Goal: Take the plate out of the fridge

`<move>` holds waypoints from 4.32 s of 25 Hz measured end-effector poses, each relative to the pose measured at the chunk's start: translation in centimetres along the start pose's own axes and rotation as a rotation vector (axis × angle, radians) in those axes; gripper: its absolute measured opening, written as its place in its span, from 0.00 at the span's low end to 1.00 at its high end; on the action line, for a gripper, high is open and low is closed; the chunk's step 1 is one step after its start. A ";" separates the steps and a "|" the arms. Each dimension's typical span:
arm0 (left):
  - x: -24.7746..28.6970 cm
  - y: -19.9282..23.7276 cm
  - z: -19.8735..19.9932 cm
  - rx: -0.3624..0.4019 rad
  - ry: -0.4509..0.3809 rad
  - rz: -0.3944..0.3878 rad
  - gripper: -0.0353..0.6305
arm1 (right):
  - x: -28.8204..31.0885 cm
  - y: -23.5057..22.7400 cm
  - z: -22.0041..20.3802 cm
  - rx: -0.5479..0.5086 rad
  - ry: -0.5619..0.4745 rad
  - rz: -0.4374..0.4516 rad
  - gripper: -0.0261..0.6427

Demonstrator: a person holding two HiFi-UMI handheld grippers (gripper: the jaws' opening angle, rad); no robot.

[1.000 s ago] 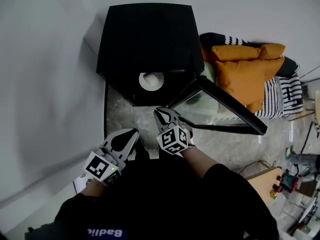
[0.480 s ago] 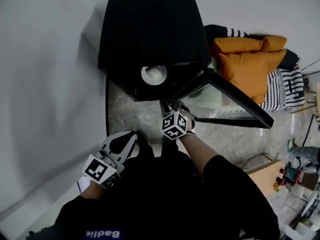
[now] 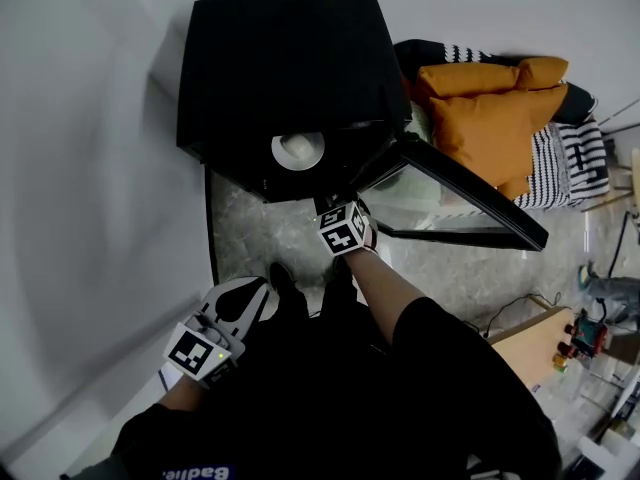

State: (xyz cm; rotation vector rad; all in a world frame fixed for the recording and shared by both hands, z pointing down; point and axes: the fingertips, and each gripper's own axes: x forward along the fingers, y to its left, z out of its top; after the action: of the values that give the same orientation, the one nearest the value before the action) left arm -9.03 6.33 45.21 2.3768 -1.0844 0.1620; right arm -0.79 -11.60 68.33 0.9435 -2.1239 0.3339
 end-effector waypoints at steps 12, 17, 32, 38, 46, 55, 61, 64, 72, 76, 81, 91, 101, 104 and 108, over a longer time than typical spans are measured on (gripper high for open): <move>0.1 1.5 -0.7 -0.037 0.038 0.061 0.06 | 5.1 -2.7 -1.0 0.602 -0.023 0.042 0.28; -0.3 2.4 -1.1 -0.047 0.053 0.094 0.06 | 6.8 -2.8 -0.7 0.767 -0.052 0.064 0.27; 0.6 2.6 -0.9 -0.005 0.071 0.049 0.06 | 10.6 -4.6 -2.8 1.381 -0.128 0.087 0.27; -0.1 3.6 -1.4 -0.028 0.076 0.058 0.06 | 11.4 -4.7 -3.3 1.436 -0.144 0.094 0.27; -0.8 4.3 -2.6 -0.060 0.093 0.054 0.06 | 12.0 -5.0 -3.7 1.497 -0.198 0.083 0.27; -1.7 5.3 -3.5 -0.084 0.107 0.055 0.06 | 11.9 -5.0 -3.4 1.476 -0.240 0.109 0.27; -1.9 5.6 -3.9 -0.092 0.108 0.050 0.06 | 12.1 -4.9 -3.2 1.438 -0.231 0.100 0.26; -2.0 5.7 -4.1 -0.099 0.115 0.051 0.06 | 12.2 -4.7 -3.0 1.412 -0.216 0.098 0.25; -2.2 6.0 -4.3 -0.111 0.121 0.049 0.06 | 12.6 -4.6 -2.7 1.418 -0.213 0.115 0.24; -2.2 6.1 -4.5 -0.120 0.123 0.048 0.06 | 12.8 -4.4 -2.2 1.421 -0.218 0.126 0.24; -2.1 6.3 -4.8 -0.130 0.130 0.045 0.06 | 12.9 -4.4 -2.3 1.419 -0.251 0.151 0.21; -2.1 6.8 -5.4 -0.157 0.138 0.064 0.06 | 14.0 -4.5 -2.3 1.363 -0.125 0.099 0.10; -2.0 7.0 -5.3 -0.161 0.137 0.060 0.06 | 12.5 -3.0 -3.6 1.515 -0.260 0.113 0.08; -1.8 6.9 -5.4 -0.162 0.139 0.051 0.06 | 11.9 -2.5 -4.4 1.534 -0.271 0.124 0.08; -1.7 6.8 -5.2 -0.160 0.135 0.047 0.06 | 11.6 -2.5 -4.6 1.568 -0.267 0.115 0.08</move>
State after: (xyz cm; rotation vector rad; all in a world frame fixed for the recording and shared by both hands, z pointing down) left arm -14.63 6.35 51.96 2.1670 -1.0495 0.2398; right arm -1.42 -16.99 79.87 1.6883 -1.8639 2.1934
